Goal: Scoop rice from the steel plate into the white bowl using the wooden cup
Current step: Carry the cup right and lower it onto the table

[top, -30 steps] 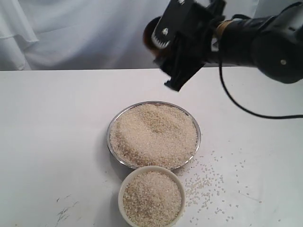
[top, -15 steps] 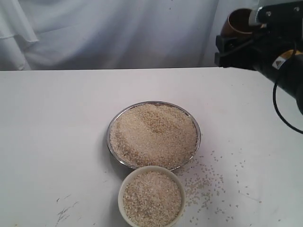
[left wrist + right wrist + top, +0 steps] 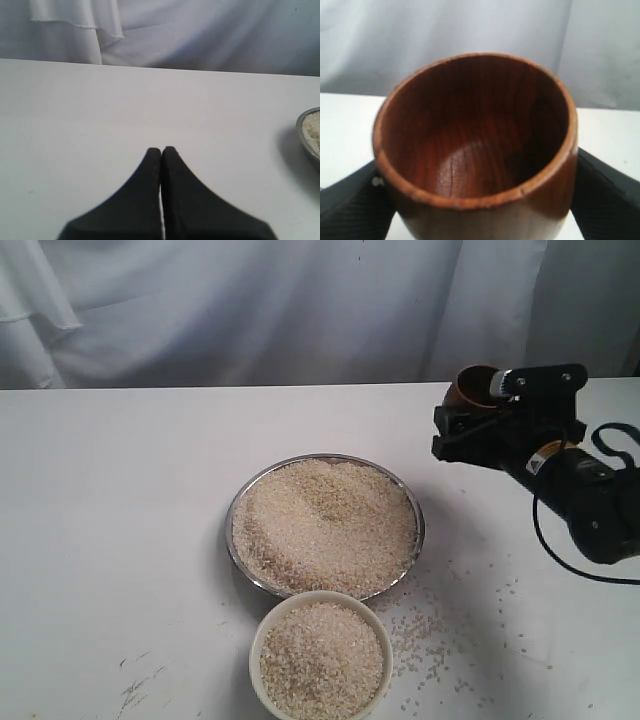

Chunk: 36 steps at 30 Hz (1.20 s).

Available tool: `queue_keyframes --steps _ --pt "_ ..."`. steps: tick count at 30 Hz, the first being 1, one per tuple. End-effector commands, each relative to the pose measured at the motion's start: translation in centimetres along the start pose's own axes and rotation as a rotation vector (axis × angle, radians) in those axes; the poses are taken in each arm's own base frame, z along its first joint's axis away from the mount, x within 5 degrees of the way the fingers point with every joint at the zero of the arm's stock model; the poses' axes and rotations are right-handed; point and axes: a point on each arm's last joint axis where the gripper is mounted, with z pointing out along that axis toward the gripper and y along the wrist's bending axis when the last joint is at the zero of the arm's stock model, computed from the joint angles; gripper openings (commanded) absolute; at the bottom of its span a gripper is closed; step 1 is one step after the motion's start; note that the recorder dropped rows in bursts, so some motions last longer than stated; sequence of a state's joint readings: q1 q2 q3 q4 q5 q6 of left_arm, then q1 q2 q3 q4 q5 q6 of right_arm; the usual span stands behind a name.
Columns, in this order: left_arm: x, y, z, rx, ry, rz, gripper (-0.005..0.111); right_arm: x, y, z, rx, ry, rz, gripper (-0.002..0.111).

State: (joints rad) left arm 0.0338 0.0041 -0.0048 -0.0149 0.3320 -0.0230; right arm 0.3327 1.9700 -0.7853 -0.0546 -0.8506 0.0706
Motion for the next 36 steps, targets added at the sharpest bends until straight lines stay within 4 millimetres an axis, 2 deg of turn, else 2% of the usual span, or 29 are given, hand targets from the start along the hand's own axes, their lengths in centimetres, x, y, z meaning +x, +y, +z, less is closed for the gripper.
queue_keyframes --steps 1,7,14,18,20,23,25,29,31,33,35,36 --pt "0.0 0.0 0.0 -0.002 -0.013 0.000 0.000 2.2 -0.3 0.7 0.000 0.035 0.004 0.000" --pt "0.0 0.0 0.0 -0.002 -0.013 0.000 0.000 4.4 -0.4 1.4 0.002 0.088 0.001 0.000" --pt "0.0 0.0 0.0 -0.002 -0.013 0.000 0.000 5.1 -0.3 1.6 -0.007 0.102 0.001 0.000" --pt "0.0 0.0 0.0 -0.002 -0.013 0.000 0.000 5.1 0.2 1.5 -0.073 0.107 -0.040 0.000" --pt "0.0 0.0 0.0 -0.002 -0.013 0.000 0.000 5.3 0.4 1.5 -0.088 0.113 -0.051 0.003" --pt "0.0 0.0 0.0 -0.002 -0.013 0.000 0.000 6.6 0.3 1.7 -0.085 0.148 0.001 0.009" --pt "0.0 0.0 0.0 -0.002 -0.013 0.000 0.000 7.6 0.3 1.7 -0.080 0.189 0.023 0.009" --pt "0.0 0.0 0.0 -0.002 -0.013 0.000 0.000 8.0 0.5 1.6 -0.111 0.226 -0.025 0.009" --pt "0.0 0.0 0.0 -0.002 -0.013 0.000 0.000 8.0 0.7 1.6 -0.139 0.224 -0.048 0.017" --pt "0.0 0.0 0.0 -0.002 -0.013 0.000 0.000 7.9 0.8 1.6 -0.152 0.216 -0.056 0.033" --pt "0.0 0.0 0.0 -0.002 -0.013 0.000 0.000 7.9 0.6 1.6 -0.126 0.218 -0.033 0.062" --pt "0.0 0.0 0.0 -0.002 -0.013 0.000 0.000 8.0 0.5 1.6 -0.106 0.221 -0.020 0.081"
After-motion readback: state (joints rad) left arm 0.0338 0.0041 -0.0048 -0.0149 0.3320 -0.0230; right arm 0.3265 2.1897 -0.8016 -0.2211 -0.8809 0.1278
